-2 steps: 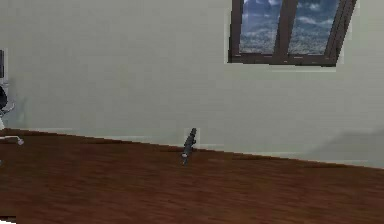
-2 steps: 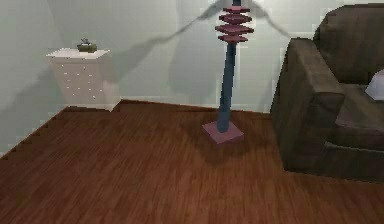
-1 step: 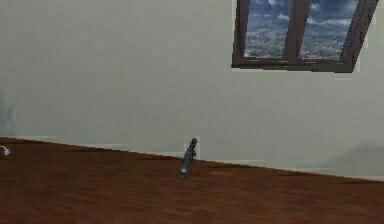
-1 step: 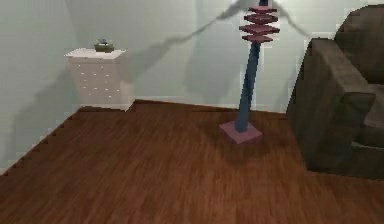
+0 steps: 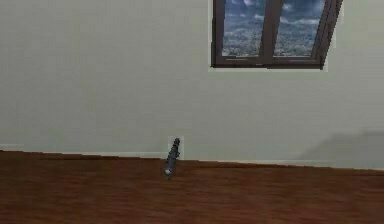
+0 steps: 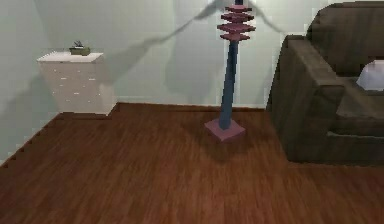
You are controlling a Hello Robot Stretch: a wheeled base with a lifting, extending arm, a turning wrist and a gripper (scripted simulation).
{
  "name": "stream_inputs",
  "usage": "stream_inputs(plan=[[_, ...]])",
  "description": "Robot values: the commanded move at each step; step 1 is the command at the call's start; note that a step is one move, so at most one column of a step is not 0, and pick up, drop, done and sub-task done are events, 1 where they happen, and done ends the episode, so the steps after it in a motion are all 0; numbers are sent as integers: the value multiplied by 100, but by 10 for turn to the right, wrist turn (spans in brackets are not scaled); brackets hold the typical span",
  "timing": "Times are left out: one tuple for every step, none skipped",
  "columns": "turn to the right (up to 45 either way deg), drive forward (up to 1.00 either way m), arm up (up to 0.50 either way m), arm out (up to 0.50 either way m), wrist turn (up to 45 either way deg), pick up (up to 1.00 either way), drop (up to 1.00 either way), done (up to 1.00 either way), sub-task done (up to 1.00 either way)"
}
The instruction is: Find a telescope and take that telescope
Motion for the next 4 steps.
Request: stream_inputs(plan=[[0,65,0,0,0,0,0,0,0],[-450,0,0,0,0,0,0,0,0],[-450,0,0,0,0,0,0,0,0],[-120,0,0,0,0,0,0,0,0]])
